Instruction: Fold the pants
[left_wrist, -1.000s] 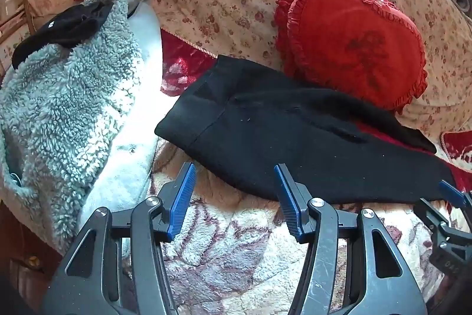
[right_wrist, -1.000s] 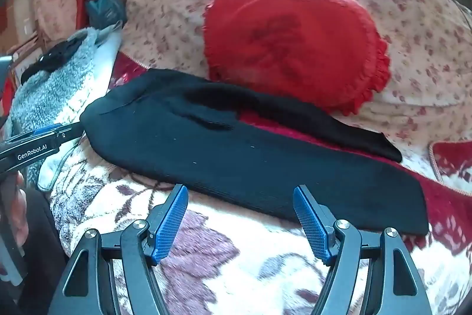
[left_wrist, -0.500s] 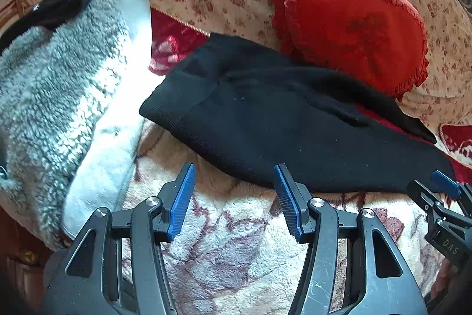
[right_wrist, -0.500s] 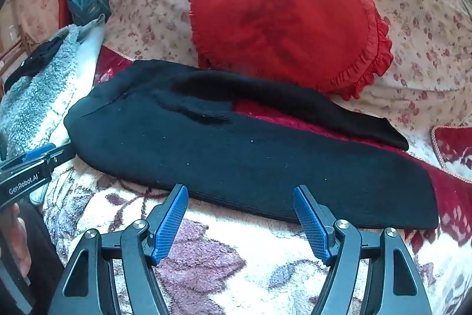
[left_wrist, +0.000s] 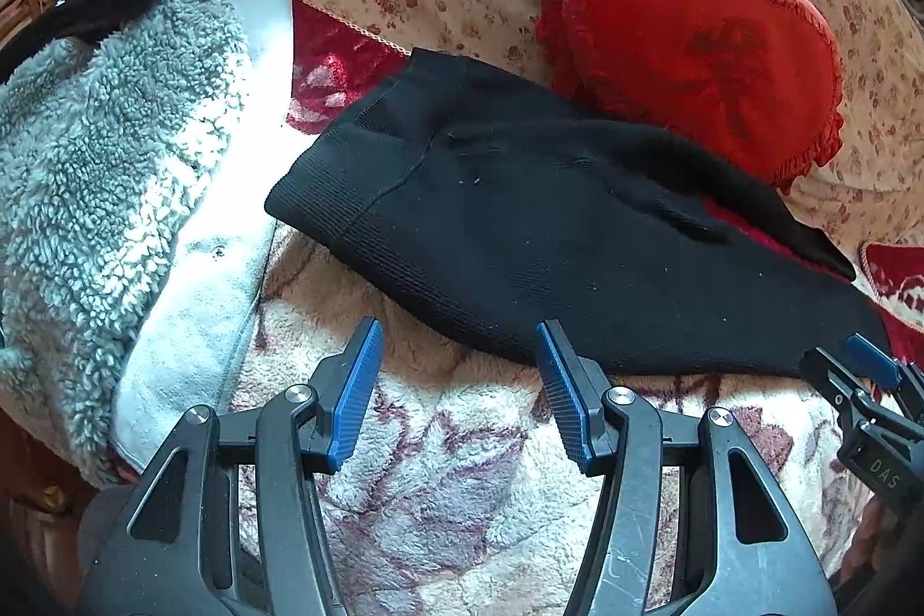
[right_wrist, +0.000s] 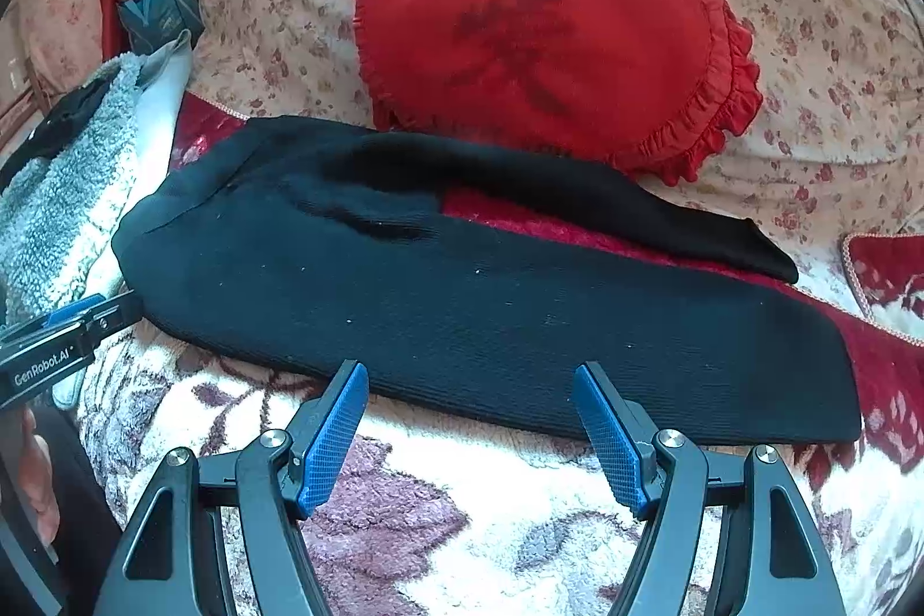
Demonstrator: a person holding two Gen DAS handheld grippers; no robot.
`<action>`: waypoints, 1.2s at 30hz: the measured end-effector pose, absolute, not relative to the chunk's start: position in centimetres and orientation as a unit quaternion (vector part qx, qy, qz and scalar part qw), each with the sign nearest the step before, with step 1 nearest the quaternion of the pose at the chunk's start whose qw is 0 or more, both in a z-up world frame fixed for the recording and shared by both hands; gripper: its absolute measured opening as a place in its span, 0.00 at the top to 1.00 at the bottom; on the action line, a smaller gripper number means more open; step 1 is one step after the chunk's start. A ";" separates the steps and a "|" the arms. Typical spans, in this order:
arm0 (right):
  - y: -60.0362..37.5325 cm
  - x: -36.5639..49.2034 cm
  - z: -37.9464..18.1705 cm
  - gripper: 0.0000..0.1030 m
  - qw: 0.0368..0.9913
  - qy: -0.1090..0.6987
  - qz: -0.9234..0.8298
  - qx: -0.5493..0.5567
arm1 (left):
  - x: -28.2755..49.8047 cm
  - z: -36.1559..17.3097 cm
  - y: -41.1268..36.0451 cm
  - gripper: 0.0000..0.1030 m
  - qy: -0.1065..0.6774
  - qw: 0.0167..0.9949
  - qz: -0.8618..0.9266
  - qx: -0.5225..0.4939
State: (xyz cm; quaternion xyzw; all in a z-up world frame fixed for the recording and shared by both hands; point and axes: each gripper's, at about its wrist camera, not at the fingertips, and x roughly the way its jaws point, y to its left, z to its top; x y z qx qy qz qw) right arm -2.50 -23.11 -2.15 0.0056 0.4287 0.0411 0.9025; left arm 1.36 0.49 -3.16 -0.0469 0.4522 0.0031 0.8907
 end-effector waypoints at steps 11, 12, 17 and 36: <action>-23.6 -2.4 -2.3 0.30 0.900 0.434 0.038 0.013 | 0.7 -3.1 0.3 0.47 0.450 0.892 0.001 -0.045; -23.6 -2.5 -2.4 0.30 0.900 0.435 0.038 0.012 | 0.7 -3.0 0.3 0.47 0.450 0.892 0.001 -0.045; -23.5 -2.4 -2.3 0.30 0.898 0.437 0.042 0.010 | 0.6 -2.9 0.5 0.47 0.452 0.891 0.005 -0.048; -23.5 -2.3 -2.8 0.30 0.895 0.444 0.045 0.013 | 1.3 -3.1 3.0 0.47 0.463 0.882 0.034 -0.073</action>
